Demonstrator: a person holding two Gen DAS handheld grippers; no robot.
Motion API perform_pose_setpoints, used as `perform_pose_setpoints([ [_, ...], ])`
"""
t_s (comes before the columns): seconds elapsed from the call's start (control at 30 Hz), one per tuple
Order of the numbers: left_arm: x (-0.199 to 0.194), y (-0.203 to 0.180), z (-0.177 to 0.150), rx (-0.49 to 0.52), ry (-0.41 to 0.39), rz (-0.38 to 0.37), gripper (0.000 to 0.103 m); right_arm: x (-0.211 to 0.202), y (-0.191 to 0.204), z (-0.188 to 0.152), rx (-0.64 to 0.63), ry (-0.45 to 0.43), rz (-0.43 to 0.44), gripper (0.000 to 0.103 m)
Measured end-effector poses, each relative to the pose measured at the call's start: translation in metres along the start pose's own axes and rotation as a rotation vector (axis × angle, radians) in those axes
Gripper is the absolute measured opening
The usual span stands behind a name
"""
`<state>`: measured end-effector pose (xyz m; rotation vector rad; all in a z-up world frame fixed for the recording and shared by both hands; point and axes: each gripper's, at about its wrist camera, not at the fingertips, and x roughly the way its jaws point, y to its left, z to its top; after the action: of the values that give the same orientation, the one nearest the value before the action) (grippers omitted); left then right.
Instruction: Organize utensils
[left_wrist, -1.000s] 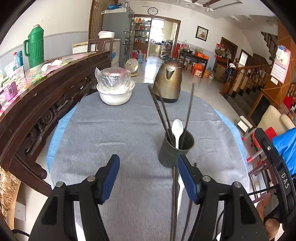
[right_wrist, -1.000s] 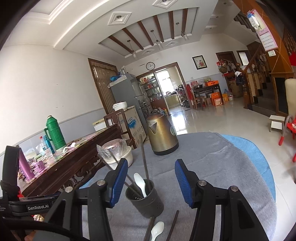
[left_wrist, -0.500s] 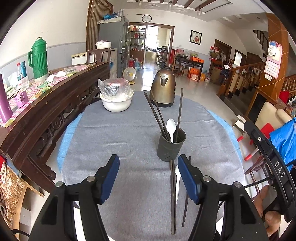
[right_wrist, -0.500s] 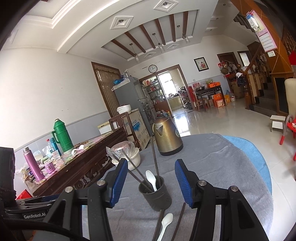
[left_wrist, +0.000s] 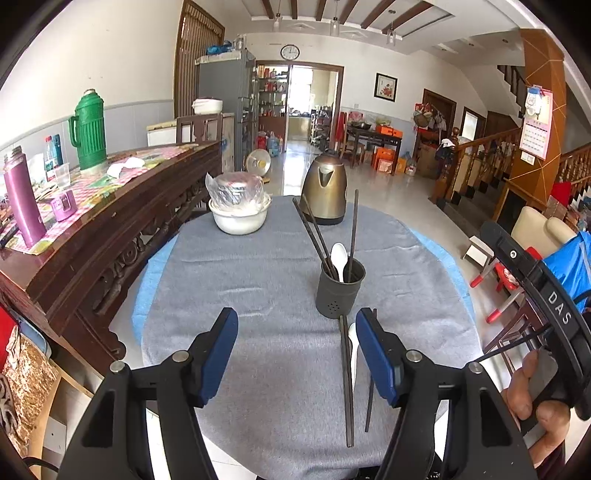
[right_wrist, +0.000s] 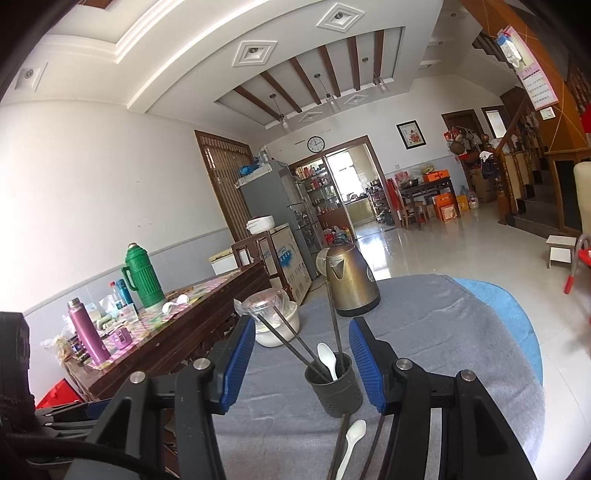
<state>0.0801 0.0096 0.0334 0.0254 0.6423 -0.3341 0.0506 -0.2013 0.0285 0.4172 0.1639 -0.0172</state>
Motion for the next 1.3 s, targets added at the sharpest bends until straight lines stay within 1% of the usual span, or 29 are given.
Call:
perform_pose_setpoints([
  [0.07,-0.004,0.001,-0.002,0.006,-0.011,0.0,0.071,-0.006,0.002,0.002,-0.005,-0.013,0.0,0.057],
  [0.17,-0.003,0.002,-0.004,0.009,-0.01,0.004,0.071,-0.01,0.005,0.004,-0.011,-0.026,-0.003,0.057],
  [0.3,0.0,0.004,-0.01,-0.001,0.01,-0.003,0.071,-0.009,0.007,0.002,-0.017,-0.012,-0.001,0.057],
  [0.67,-0.002,0.014,-0.015,-0.028,0.016,0.007,0.071,-0.008,0.014,0.0,-0.041,0.0,0.004,0.057],
  [1.1,-0.002,0.013,-0.016,-0.022,0.014,0.008,0.071,-0.01,0.014,0.002,-0.047,-0.008,0.004,0.057],
  [1.3,-0.001,0.012,-0.017,-0.021,0.026,0.01,0.071,-0.009,0.007,0.001,-0.034,-0.004,-0.001,0.057],
])
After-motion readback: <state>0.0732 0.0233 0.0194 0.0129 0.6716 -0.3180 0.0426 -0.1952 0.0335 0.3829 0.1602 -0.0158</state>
